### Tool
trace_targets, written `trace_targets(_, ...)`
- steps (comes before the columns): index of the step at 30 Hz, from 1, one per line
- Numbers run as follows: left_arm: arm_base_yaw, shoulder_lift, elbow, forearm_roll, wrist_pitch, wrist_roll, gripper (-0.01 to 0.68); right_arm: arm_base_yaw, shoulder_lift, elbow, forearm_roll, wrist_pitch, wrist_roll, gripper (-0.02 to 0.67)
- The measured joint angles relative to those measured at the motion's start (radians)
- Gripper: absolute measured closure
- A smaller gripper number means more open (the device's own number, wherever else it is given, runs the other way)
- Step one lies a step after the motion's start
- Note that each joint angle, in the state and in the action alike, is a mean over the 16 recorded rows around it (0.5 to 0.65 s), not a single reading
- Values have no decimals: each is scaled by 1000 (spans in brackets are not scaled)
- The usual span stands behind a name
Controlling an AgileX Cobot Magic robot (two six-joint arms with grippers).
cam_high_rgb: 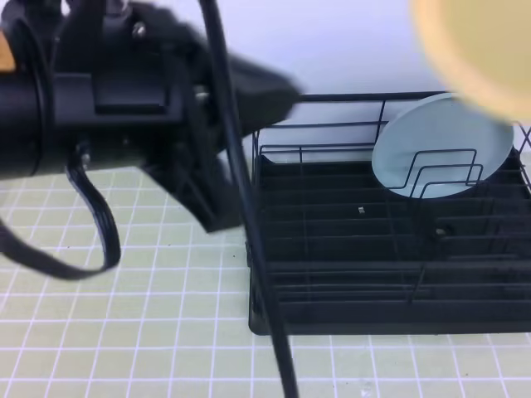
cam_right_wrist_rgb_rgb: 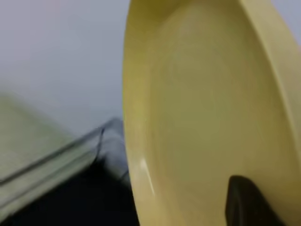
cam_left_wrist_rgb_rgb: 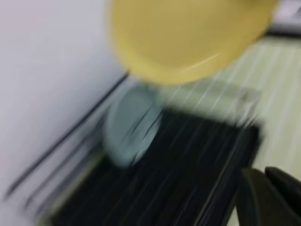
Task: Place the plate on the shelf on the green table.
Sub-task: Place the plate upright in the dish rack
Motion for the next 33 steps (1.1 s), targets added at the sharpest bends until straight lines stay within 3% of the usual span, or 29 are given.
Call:
trace_targets(7,1,-6,11,467,128,-365,673,1,232,-269,-501,232,223,646)
trace_targets(13,1,-14,70,736,213,-600,673,8,391,-459,-743,341,199,639)
trace_targets(21,1,-57,220,913,231,-822,673,50,529,-569,-798,363,10,645)
trace_targets(33,1,-236,365,952,182,-957,673,120,661,-581,-814,281,-100,652)
